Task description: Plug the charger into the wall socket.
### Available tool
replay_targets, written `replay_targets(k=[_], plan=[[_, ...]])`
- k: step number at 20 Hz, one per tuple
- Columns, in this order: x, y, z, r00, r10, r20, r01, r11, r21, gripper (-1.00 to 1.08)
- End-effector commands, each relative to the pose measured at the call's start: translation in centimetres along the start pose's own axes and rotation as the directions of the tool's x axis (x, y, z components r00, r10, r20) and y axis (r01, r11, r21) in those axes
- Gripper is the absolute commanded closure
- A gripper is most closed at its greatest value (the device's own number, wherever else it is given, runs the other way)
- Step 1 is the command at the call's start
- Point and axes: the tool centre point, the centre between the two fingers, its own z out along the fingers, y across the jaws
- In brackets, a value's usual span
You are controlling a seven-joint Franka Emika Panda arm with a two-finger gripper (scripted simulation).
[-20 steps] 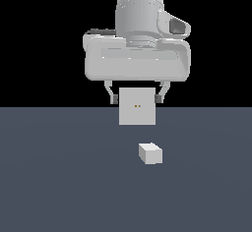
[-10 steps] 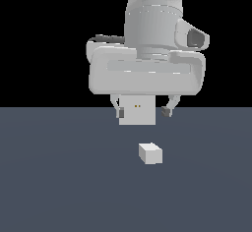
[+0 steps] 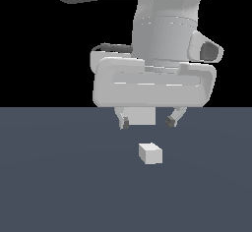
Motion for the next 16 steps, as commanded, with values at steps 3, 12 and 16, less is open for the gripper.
replay_targets(k=[3,12,16], plan=[[-0.3,0.1,0.4,1.000,-0.007,-0.018,0.008,1.000,0.004,-0.92],[-0.6,0.2,0.9,1.000,-0.009,-0.020,0.009,1.000,0.004,-0.92],[-1.1,0.1,2.0,1.000,-0.010,-0.020,0.010,1.000,0.004,-0.92]])
